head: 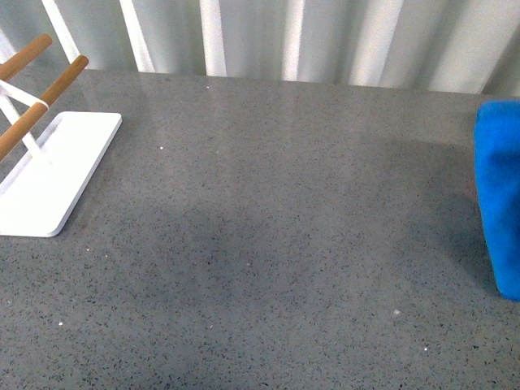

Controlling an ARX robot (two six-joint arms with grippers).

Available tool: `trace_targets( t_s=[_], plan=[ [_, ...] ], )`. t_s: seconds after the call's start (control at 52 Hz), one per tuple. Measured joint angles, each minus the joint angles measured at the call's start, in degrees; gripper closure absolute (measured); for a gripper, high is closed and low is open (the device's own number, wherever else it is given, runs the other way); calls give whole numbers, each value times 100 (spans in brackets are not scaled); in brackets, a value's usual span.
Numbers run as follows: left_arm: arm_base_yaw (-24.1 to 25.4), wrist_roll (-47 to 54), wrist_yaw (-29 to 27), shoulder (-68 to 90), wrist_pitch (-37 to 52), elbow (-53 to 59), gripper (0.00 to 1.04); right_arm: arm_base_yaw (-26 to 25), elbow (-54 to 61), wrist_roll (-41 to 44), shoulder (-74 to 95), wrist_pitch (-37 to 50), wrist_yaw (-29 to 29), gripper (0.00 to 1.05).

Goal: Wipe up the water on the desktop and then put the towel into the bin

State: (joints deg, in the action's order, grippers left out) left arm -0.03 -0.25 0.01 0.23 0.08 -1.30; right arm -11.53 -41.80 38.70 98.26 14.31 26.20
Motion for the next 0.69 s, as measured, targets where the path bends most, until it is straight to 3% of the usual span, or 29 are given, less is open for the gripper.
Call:
trace_targets(
  t_s=[0.25, 0.693],
  plan=[
    [0, 0, 0, 0, 0, 2, 7, 52, -1143, -177, -905, -817, -76, 101],
    [0, 0, -2, -2, 0, 2, 7, -1705, -2736, 31, -750, -1989, -219, 101]
  ],
)
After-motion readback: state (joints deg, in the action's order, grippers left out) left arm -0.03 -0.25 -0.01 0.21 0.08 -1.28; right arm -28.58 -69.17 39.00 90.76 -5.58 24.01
